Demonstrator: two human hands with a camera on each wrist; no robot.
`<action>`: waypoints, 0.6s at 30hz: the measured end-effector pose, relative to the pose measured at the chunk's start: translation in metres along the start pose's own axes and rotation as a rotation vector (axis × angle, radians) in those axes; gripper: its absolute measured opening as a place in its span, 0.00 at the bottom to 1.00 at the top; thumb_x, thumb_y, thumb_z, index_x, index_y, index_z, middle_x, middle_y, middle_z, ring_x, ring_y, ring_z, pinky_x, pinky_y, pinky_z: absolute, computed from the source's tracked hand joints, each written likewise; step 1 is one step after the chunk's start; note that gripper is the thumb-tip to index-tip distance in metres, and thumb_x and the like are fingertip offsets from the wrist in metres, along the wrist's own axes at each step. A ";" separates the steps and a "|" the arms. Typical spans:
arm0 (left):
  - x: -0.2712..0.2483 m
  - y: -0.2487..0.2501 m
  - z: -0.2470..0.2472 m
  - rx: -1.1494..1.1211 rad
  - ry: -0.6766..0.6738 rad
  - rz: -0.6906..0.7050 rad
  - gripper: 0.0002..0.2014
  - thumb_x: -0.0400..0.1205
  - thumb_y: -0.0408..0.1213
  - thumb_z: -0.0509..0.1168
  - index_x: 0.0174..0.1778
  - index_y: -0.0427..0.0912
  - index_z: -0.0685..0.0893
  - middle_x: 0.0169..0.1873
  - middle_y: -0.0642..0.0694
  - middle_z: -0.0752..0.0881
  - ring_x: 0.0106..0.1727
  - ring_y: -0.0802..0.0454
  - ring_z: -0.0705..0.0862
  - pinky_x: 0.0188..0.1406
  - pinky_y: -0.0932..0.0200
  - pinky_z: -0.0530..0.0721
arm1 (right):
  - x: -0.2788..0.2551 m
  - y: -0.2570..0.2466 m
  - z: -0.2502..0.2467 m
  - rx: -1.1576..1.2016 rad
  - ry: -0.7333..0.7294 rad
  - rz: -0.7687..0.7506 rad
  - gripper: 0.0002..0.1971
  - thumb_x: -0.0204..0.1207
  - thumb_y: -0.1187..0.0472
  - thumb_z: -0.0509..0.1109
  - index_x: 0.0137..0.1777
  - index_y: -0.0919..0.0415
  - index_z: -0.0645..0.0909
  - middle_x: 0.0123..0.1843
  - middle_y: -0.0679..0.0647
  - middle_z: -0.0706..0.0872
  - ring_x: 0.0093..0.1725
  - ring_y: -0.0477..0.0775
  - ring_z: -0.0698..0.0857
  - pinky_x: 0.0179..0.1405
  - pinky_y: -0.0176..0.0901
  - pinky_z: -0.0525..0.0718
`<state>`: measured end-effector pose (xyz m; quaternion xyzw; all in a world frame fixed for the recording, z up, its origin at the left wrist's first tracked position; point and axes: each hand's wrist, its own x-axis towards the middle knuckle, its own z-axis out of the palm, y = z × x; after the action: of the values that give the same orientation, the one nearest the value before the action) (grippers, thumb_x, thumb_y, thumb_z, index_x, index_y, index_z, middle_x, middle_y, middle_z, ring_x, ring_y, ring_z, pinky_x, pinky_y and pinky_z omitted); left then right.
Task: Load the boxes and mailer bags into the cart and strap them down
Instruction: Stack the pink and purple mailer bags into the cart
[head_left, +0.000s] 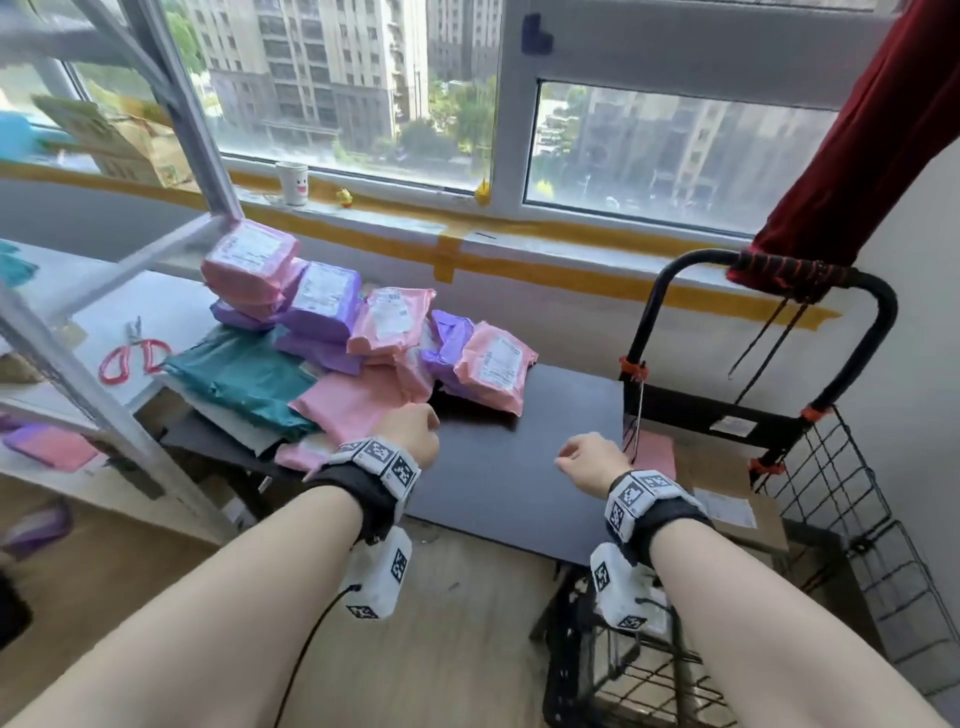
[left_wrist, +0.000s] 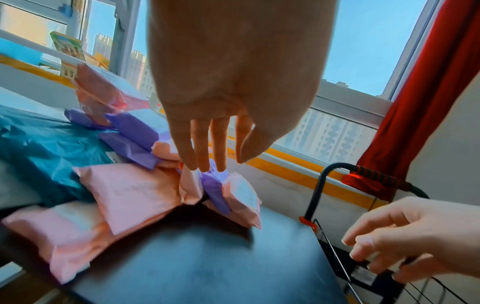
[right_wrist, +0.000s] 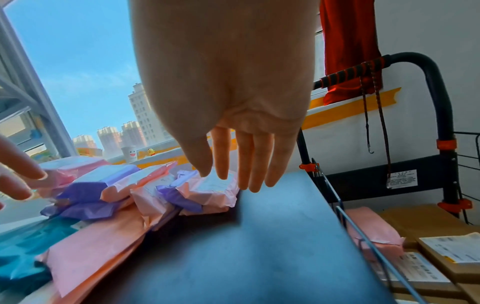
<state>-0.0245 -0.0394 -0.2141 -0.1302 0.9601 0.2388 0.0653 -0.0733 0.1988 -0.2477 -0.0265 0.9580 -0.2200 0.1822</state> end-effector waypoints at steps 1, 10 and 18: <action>0.009 -0.009 -0.012 -0.010 0.003 0.007 0.17 0.79 0.30 0.58 0.62 0.43 0.83 0.64 0.42 0.83 0.66 0.43 0.80 0.68 0.56 0.76 | 0.002 -0.011 0.001 0.013 0.013 0.007 0.13 0.78 0.58 0.65 0.59 0.58 0.85 0.60 0.55 0.88 0.62 0.58 0.84 0.63 0.44 0.80; 0.086 -0.022 -0.041 -0.175 0.012 0.076 0.13 0.79 0.29 0.60 0.53 0.38 0.88 0.55 0.40 0.88 0.60 0.41 0.84 0.64 0.56 0.78 | 0.057 -0.065 0.002 0.230 0.070 0.046 0.12 0.78 0.60 0.67 0.58 0.62 0.86 0.54 0.57 0.88 0.59 0.58 0.84 0.60 0.42 0.79; 0.194 -0.001 -0.004 -0.316 -0.086 0.040 0.16 0.79 0.28 0.59 0.60 0.39 0.83 0.56 0.41 0.86 0.59 0.42 0.84 0.61 0.57 0.79 | 0.169 -0.065 0.006 0.504 0.030 0.123 0.22 0.75 0.61 0.72 0.69 0.62 0.76 0.63 0.60 0.84 0.61 0.56 0.83 0.62 0.44 0.78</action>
<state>-0.2106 -0.0848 -0.2479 -0.1093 0.9093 0.3935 0.0802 -0.2303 0.1160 -0.2816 0.0812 0.8753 -0.4406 0.1818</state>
